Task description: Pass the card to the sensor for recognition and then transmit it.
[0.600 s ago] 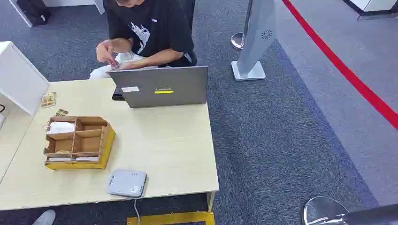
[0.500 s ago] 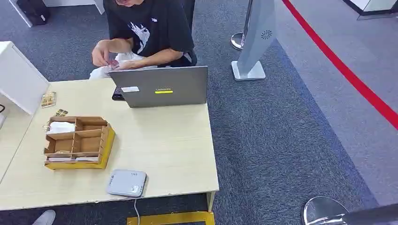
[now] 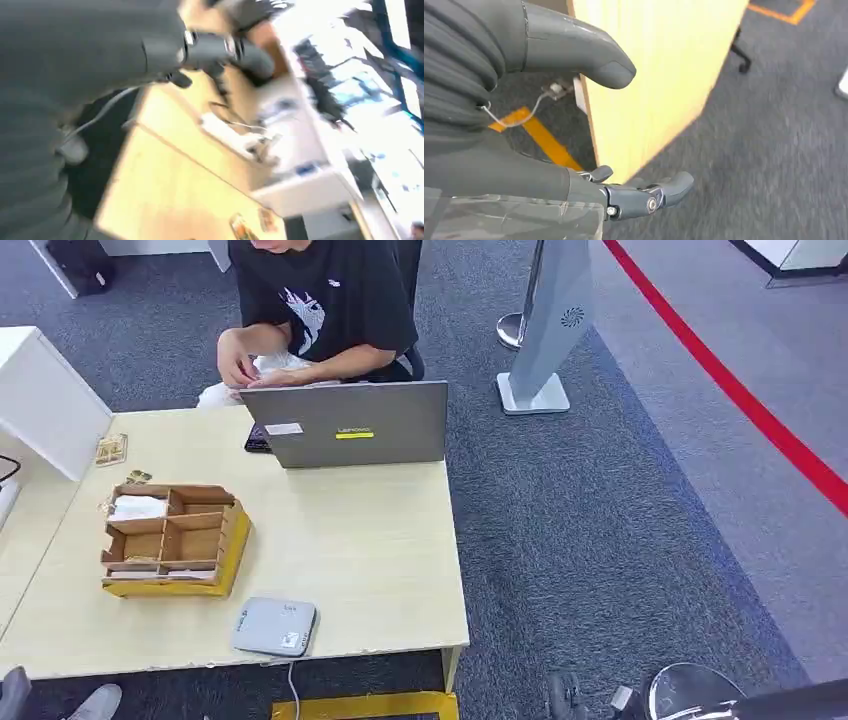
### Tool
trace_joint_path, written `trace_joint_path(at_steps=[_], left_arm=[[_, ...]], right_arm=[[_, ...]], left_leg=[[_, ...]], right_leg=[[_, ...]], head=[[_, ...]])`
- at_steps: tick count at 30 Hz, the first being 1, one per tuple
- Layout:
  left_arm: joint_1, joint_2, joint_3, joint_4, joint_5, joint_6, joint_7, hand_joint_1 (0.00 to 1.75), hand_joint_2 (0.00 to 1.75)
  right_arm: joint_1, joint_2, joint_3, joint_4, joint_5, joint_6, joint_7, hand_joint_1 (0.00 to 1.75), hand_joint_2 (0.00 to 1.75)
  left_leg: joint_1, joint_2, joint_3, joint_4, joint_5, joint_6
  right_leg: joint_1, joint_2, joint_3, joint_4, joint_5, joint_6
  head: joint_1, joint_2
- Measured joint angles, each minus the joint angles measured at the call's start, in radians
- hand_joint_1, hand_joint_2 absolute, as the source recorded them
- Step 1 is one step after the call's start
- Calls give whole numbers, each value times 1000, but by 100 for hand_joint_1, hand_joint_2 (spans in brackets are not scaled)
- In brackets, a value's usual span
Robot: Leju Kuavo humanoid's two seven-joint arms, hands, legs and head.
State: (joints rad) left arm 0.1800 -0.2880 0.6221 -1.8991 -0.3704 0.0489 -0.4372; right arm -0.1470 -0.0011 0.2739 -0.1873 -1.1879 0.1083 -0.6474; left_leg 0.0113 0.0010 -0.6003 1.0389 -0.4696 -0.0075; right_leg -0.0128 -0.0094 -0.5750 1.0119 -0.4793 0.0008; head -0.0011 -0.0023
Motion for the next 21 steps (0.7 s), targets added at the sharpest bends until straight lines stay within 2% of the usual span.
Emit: trace_joint_path(at_steps=[4,9,10,11,13,14,15,16,17,21], left_arm=[[3,2,-58,-78,11,9,-35,0,175],[4,2,-82,-116,9,14,-40,0,175],[1,4,-87,-120,-23,43,-59,0,175],[-9,11,-97,-122,-93,87,-69,0,175],[-101,31,-137,-104,-356,104,35,0,175],[-163,38,-161,-90,-508,107,79,0,175],[-211,45,-187,-78,-654,111,102,0,175],[-244,48,-205,-70,-744,116,114,0,175],[-266,52,-217,-64,-779,121,123,0,175],[-298,55,-240,-51,-683,135,130,0,175]], right_arm=[[2,0,10,0,6,1,-6,0,175],[0,-1,14,0,8,4,-8,0,175],[0,-1,19,-1,34,20,-4,0,175],[-2,-1,36,-2,75,43,4,0,175],[-21,2,64,-4,118,28,23,0,175],[-36,7,70,-5,124,22,29,0,175],[-50,10,77,-7,132,16,30,0,175],[-61,14,83,-9,134,16,32,0,175],[-64,15,85,-11,137,16,33,0,175],[-60,19,93,-12,141,19,33,0,175]], left_leg=[[0,1,1,0,0,-1],[0,1,0,0,-1,-1],[0,1,0,0,-1,-1],[0,2,1,1,0,-1],[1,-2,-3,1,4,1],[1,-7,-6,0,5,-2],[1,-7,-6,0,7,-2],[1,-5,-5,-1,7,-3],[1,0,-4,-1,7,-3],[1,2,-3,0,7,-3]], right_leg=[[0,2,-1,0,0,0],[0,2,-1,0,0,0],[0,2,-2,0,0,0],[0,3,-6,0,0,0],[0,-1,-6,0,0,1],[1,-6,-6,0,1,1],[0,-6,-5,0,3,0],[0,-4,-5,1,5,-1],[0,1,-5,1,7,-2],[0,4,-6,1,7,-1]], head=[[-2,0],[-2,0],[-2,0],[-2,0],[-3,0],[0,0],[2,0],[0,0],[-2,0],[-2,0]])
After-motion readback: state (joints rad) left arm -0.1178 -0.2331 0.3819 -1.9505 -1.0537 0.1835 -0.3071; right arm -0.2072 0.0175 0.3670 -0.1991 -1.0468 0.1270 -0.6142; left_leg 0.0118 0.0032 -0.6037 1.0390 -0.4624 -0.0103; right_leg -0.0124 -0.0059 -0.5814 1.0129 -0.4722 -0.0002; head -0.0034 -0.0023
